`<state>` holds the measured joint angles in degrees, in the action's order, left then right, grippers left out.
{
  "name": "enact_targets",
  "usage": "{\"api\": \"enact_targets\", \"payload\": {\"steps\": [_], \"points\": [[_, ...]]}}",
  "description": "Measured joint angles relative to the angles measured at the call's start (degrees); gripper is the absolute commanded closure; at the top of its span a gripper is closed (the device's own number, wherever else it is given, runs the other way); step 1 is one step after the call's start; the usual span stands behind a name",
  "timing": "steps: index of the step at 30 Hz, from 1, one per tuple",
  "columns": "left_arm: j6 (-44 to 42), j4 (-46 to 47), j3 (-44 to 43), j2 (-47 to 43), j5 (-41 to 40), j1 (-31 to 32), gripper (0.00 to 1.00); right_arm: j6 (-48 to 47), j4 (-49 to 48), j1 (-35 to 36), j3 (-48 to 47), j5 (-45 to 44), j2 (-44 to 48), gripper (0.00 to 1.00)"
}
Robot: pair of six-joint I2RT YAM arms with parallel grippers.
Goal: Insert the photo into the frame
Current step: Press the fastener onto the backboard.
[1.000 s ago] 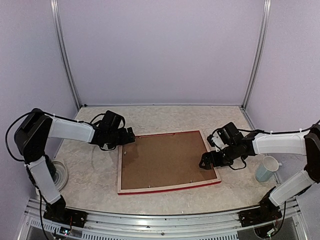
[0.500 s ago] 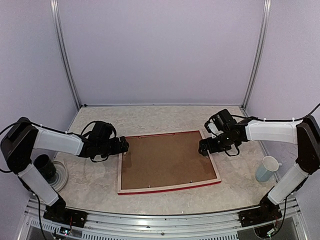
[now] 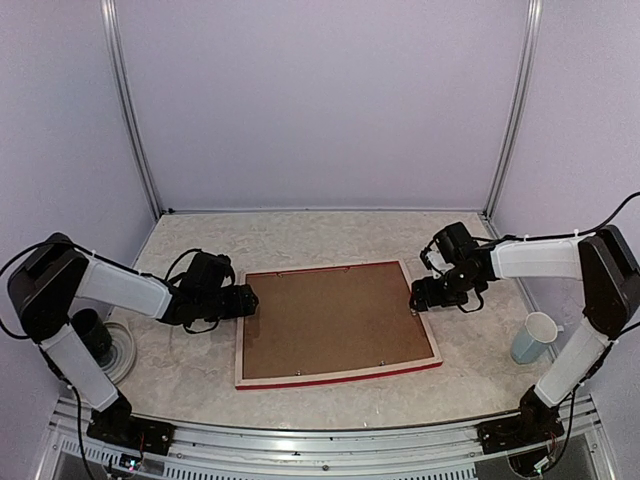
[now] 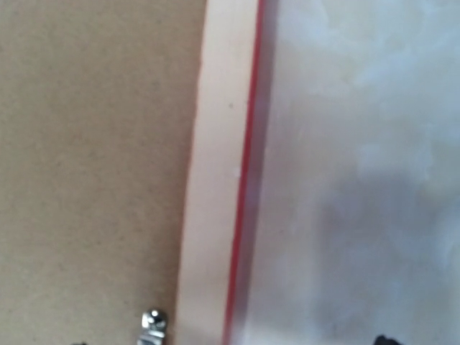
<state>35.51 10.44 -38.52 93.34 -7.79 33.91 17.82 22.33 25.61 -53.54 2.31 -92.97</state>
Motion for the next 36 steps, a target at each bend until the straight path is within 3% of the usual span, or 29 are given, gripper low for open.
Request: {"api": "enact_targets", "payload": {"steps": [9,24,36], "points": [[-0.31,1.14,0.11,2.32,-0.13,-0.02,0.41,0.5,-0.79,-0.02,0.98,0.09,-0.04,0.18],[-1.11,1.62,-0.92,3.67,0.66,-0.24,0.42,1.33,-1.95,-0.02,2.91,1.84,-0.04,0.2],[-1.25,0.76,-1.73,4.22,-0.26,-0.22,0.5,1.29,-3.1,-0.02,3.26,3.26,-0.07,0.2]]}}
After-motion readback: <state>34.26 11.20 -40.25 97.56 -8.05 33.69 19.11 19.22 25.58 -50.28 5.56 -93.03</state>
